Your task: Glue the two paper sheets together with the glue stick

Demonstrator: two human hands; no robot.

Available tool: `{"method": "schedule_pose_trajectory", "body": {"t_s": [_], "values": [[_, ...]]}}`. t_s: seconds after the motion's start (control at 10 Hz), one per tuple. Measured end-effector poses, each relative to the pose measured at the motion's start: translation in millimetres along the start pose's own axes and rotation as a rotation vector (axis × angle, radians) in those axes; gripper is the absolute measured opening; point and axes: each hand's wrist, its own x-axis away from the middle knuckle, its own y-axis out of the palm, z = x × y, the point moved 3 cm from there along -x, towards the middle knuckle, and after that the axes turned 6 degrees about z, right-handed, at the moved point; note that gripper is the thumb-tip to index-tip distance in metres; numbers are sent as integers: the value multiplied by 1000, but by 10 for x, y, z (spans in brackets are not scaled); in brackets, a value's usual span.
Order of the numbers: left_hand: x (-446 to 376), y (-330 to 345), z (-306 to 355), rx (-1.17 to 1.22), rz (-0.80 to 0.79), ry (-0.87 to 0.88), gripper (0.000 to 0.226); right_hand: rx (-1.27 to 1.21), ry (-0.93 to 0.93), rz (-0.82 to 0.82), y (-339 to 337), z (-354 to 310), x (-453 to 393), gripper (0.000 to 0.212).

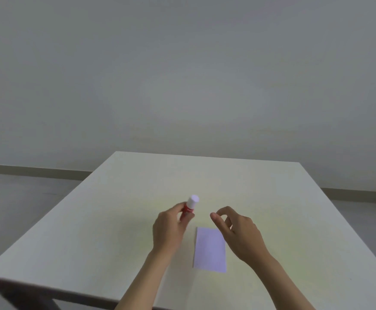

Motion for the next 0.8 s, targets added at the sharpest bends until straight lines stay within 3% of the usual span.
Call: {"method": "schedule_pose_trajectory", "body": {"t_s": [0.1,0.3,0.8], "values": [[-162,10,-194,58,31,-127,5,-3,2,-28,-3,56,49,33],[-341,17,-417,65,73,-251,20,7,7,-134,99,195,228,30],[-337,99,-545,133,36,-272,11,-54,49,-140,158,262,321,29]]}}
